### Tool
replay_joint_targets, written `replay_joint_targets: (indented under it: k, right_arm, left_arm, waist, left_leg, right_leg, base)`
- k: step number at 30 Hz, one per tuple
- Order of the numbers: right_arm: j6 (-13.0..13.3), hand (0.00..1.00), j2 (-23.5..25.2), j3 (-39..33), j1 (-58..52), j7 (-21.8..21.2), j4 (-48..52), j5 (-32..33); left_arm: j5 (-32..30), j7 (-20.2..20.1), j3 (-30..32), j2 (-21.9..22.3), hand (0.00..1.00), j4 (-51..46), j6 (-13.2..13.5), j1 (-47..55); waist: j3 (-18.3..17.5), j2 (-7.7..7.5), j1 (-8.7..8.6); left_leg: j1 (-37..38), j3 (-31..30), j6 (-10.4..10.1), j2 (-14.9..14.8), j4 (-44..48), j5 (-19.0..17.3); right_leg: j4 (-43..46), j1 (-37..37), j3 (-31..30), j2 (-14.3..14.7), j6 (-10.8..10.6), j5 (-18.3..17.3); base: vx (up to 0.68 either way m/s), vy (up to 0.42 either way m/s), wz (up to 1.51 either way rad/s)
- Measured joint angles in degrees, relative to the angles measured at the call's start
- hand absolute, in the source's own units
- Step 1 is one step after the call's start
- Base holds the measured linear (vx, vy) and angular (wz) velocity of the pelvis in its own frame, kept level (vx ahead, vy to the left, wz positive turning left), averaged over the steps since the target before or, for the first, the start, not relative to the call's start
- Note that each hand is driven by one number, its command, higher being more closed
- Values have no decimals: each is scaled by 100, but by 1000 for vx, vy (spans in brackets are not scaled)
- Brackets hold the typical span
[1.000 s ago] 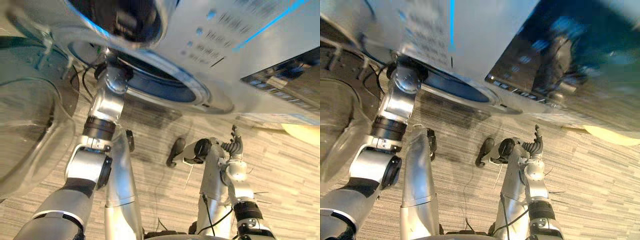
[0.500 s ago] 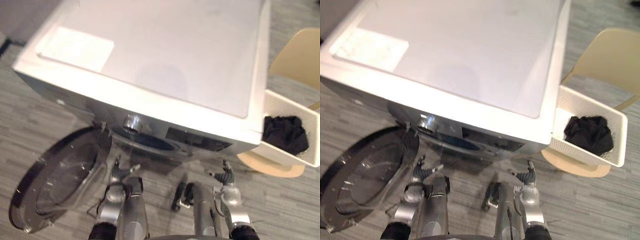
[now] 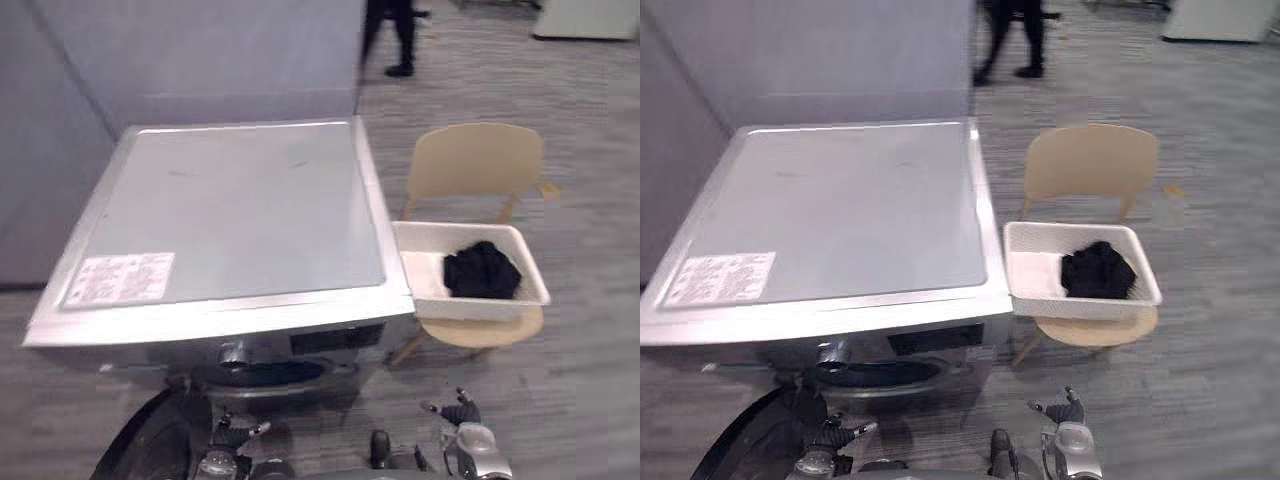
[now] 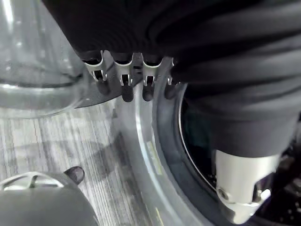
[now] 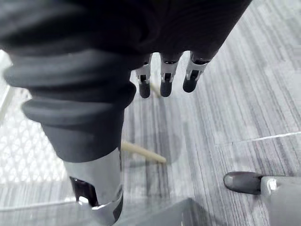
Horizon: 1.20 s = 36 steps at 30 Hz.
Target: Pick up the laundry basket with both hands and put the clothes into the washing machine.
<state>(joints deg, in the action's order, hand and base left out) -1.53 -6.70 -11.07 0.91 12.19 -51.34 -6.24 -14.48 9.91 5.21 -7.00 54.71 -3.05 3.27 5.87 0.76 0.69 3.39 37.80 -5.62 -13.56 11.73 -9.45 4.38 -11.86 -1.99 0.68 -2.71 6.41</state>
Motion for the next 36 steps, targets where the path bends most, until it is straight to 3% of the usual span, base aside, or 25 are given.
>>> replay_joint_targets:
  k: [1, 3, 5, 6, 7, 8, 9, 10, 11, 12, 13, 14, 17, 20, 22, 23, 25, 26, 27, 28, 29, 30, 32, 34, 36]
  right_arm:
    - [-4, 0, 16, 12, 79, 4, -31, 3]
    - [-8, 0, -58, 35, 224, 20, -299, 7]
    - [-17, 0, -55, 40, 270, 19, -461, 6]
    - [-22, 0, -73, 37, 280, 24, -508, 5]
    - [-24, 0, -88, 41, 287, 26, -534, 5]
    - [-28, 0, -115, 64, 255, 25, -588, 3]
    - [-33, 0, -124, 93, 239, 28, -651, -3]
    - [-86, 0, -140, 105, 213, 29, -812, -5]
    - [-132, 0, -140, 188, 272, 39, -872, -53]
    - [-131, 0, -174, 210, 296, 40, -869, -66]
    - [-138, 0, -248, 209, 355, 40, -886, -97]
    - [-141, 0, -276, 218, 349, 39, -925, -113]
    - [-143, 0, -264, 204, 302, 40, -926, -112]
    - [-142, 0, -222, 324, 289, 41, -844, -112]
    - [-128, 0, -216, 457, 255, 41, -732, -112]
    - [-130, 0, -182, 500, 257, 42, -697, -111]
    - [-135, 0, -170, 548, 263, 62, -646, -123]
    - [-137, 0, -155, 547, 256, 73, -701, -130]
    - [-137, 0, -172, 554, 261, 68, -730, -167]
    - [-137, 0, -126, 573, 271, 65, -771, -246]
    - [-137, 0, -108, 622, 294, 55, -789, -290]
    - [-135, 0, -118, 646, 312, 49, -789, -292]
    - [-112, 0, -139, 644, 385, 45, -779, -293]
    - [-83, 0, -138, 642, 471, 46, -732, -292]
    - [-79, 0, -131, 628, 520, 46, -654, -287]
  left_arm:
    - [-28, -1, -1, -26, 0, -17, 8, -2]
    - [-124, -32, -21, -12, 0, 48, 17, -94]
    - [-158, -110, -88, -25, 0, 85, 1, -26]
    - [-201, -116, -149, -48, 0, 135, -17, -34]
    - [-221, -116, -195, -52, 0, 151, -20, -50]
    - [-255, -120, -236, 13, 0, 169, -18, -88]
    - [-265, -116, -226, 3, 0, 185, -15, -98]
    - [-270, -119, -160, 10, 0, 184, -3, -102]
    - [-267, -114, -76, 92, 0, 147, 27, -47]
    - [-260, -116, -65, 136, 0, 147, 53, -35]
    - [-227, -113, -65, 223, 0, 137, 122, -26]
    - [-191, -105, -59, 216, 0, 67, 126, 17]
    - [-99, -96, -56, 248, 0, -59, 124, 61]
    - [-78, -99, -50, 290, 0, -187, 173, 49]
    - [-80, -100, -32, 301, 0, -199, 170, 67]
    - [-82, -100, 25, 292, 0, -200, 163, 72]
    - [-81, -103, 196, 339, 0, -250, 137, 53]
    - [-78, -101, 233, 298, 0, -258, 143, 53]
    - [-78, -98, 229, 301, 0, -231, 135, 74]
    - [-56, -95, 215, 236, 0, -212, 103, 103]
    - [-6, -92, 167, 204, 0, -224, 102, 109]
    - [19, -91, 146, 159, 0, -234, 101, 108]
    - [42, -59, 102, 142, 0, -269, 102, 137]
    - [71, 36, 107, 184, 0, -396, 107, 121]
    - [117, 42, 108, 212, 0, -434, 105, 20]
  waist:
    - [3, -39, 10]
    - [126, 97, -126]
    - [109, 71, -110]
    - [122, 93, -109]
    - [133, 140, -122]
    - [113, 247, -141]
    - [128, 257, -118]
    - [147, 288, 3]
    - [177, 314, 116]
    - [211, 356, 147]
    - [333, 391, 194]
    - [418, 395, 318]
    - [562, 444, 497]
    - [621, 406, 602]
    - [592, 458, 686]
    - [598, 432, 787]
    - [602, 214, 784]
    - [573, 149, 780]
    - [577, 163, 789]
    - [566, 32, 773]
    - [575, -83, 739]
    - [577, -94, 690]
    - [578, -93, 634]
    - [582, -69, 652]
    - [605, -10, 641]
  left_leg:
    - [42, 261, 35, -48, 22, -44]
    - [404, 1098, -73, -161, -84, -91]
    - [676, 1734, -260, -254, 28, -230]
    - [782, 2149, -415, -355, 287, -385]
    - [852, 2347, -490, -492, 475, -464]
    - [977, 2586, -568, -836, 1033, -505]
    - [980, 2492, -531, -1077, 1488, -486]
    - [737, 1896, 602, -1606, 2677, -318]
    - [189, 760, 1400, -1819, 3924, 28]
    - [-96, 198, 1094, -1659, 4232, -152]
    - [-819, -1118, 580, -956, 4682, -507]
    - [-1262, -1804, 423, -438, 4731, -628]
    - [-2052, -2455, 444, 133, 4001, -640]
    - [-2415, -2462, 400, 633, 1733, -333]
    - [-2406, -1887, 652, 655, 707, 359]
    - [-2321, -1745, 998, 649, 575, 752]
    - [-2447, -1680, 1418, 679, 883, 642]
    - [-2365, -1532, 1577, 714, 1066, 512]
    - [-2234, -1500, 1531, 737, 1018, 413]
    - [-1996, -1682, 1504, 862, 952, 230]
    - [-1856, -1951, 1522, 1047, 1051, 48]
    - [-1783, -2135, 1533, 1126, 1135, -66]
    - [-1295, -2797, 1531, 1470, 1056, -263]
    - [-1114, -3326, 1458, 1563, 998, -356]
    - [-1055, -3976, 1404, 1599, 945, -386]
  right_leg:
    - [-91, -42, 513, -99, 222, -194]
    - [636, -96, 3451, -838, 892, -994]
    - [1256, -22, 4777, -1346, 1017, -1181]
    - [1483, -52, 5034, -1396, 916, -1220]
    - [1493, -88, 4979, -1272, 905, -1214]
    - [1431, -186, 4682, -937, 907, -1214]
    - [1407, -201, 4470, -773, 945, -1208]
    - [1176, -139, 4002, -347, 1046, -1189]
    - [826, -23, 3407, 54, 1083, -1081]
    - [725, 32, 3244, 160, 1084, -1080]
    - [451, 252, 2910, 338, 1051, -1060]
    - [231, 548, 2712, 444, 887, -899]
    - [-74, 1012, 2088, 731, 891, -819]
    - [-569, 1429, 1643, 814, 794, -797]
    - [-838, 1647, 1522, 939, 753, -766]
    - [-912, 1799, 1428, 965, 782, -803]
    - [-541, 1690, 1583, 834, 470, -1194]
    - [404, 1392, 1797, 627, -39, -1672]
    - [1115, 1173, 1863, 538, -277, -1827]
    - [2750, 598, 1885, 200, -753, -2018]
    - [4212, 138, 1811, -139, -1221, -1841]
    - [4772, -32, 1766, -294, -1208, -1853]
    - [5421, -157, 1881, -929, -698, -2120]
    - [4720, -238, 1866, -1096, -291, -2353]
    - [3588, -367, 1325, -878, -209, -2391]
  base:
    - [-121, -98, -163]
    - [-69, -72, -167]
    - [23, -146, -202]
    - [60, -199, -201]
    - [129, -209, -189]
    - [156, -146, -146]
    - [184, -199, -203]
    - [137, -207, -252]
    - [107, -195, -254]
    - [182, -101, -264]
    - [227, 3, -237]
    - [241, 29, -238]
    - [162, 57, -178]
    - [257, 119, -89]
    - [324, 107, -72]
    - [447, 125, -27]
    - [488, 141, 16]
    - [342, 100, 44]
    - [422, 125, 74]
    - [446, 67, 97]
    - [453, 42, 124]
    - [505, -26, 154]
    - [607, -46, 160]
    - [474, -96, 149]
    - [372, -160, 176]
